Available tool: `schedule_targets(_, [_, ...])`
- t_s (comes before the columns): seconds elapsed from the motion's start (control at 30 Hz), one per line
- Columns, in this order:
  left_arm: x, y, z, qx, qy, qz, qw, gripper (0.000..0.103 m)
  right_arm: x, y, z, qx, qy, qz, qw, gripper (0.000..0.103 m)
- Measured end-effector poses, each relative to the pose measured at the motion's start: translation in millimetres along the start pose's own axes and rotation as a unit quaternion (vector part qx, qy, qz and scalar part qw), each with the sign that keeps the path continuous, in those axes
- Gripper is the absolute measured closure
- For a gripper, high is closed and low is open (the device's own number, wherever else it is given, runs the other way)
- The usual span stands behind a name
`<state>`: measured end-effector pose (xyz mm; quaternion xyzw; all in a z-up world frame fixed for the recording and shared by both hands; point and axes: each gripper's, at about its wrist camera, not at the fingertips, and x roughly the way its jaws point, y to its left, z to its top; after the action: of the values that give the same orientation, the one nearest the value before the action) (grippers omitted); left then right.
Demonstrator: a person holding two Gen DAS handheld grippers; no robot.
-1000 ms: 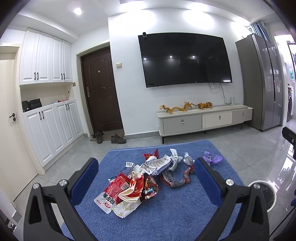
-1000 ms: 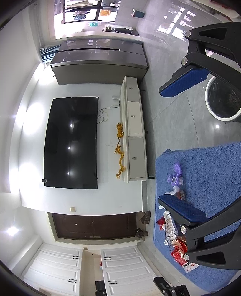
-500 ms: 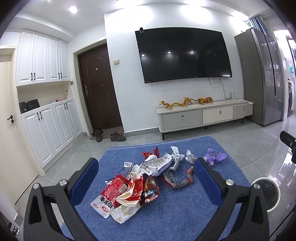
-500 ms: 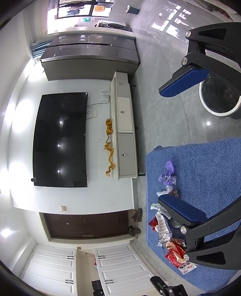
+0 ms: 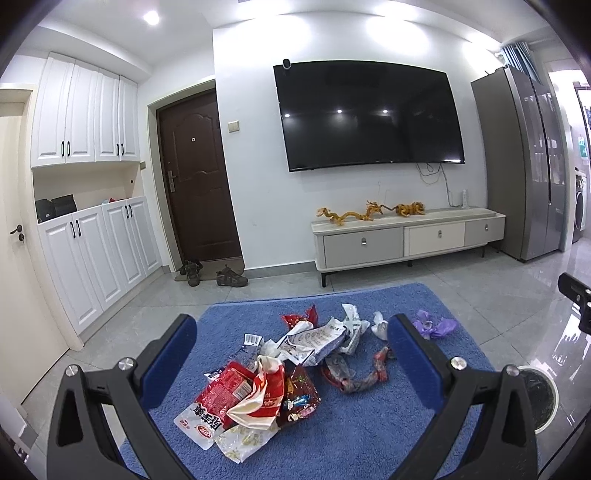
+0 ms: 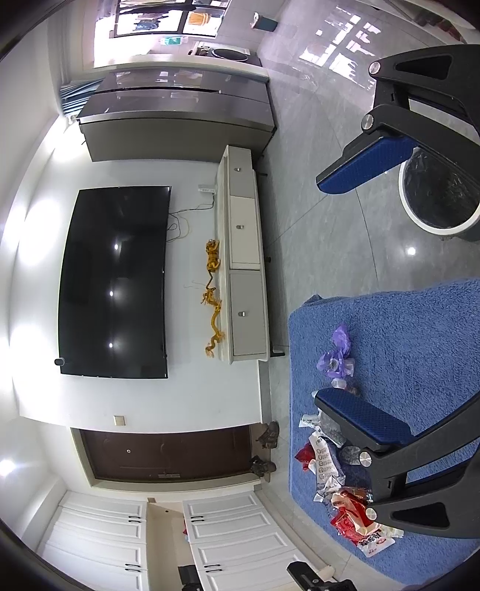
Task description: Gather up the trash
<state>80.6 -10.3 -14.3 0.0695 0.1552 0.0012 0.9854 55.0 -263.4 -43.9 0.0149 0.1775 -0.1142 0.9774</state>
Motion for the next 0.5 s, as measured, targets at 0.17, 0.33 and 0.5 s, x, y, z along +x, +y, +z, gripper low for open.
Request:
schedule_targets(0.17, [9.0, 0.3, 1.1, 0.003, 0.009, -0.006, 0.9999, 0.0, 4.5, 0.3, 3.6, -0.003, 0.001, -0.001, 1.0, 0.0])
schedule_targets(0.33, [17.5, 3.4, -1.0, 0.002, 0.018, -0.007, 0.9998, 0.0, 7.6, 0.0, 5.4, -0.004, 0.002, 0.0, 1.0, 0.0])
schedule_targets(0.5, [28.6, 21.0, -3.0, -0.017, 0.022, 0.008, 0.9996, 0.0, 17.2, -0.6, 6.7, -0.008, 0.013, 0.009, 1.0, 0.0])
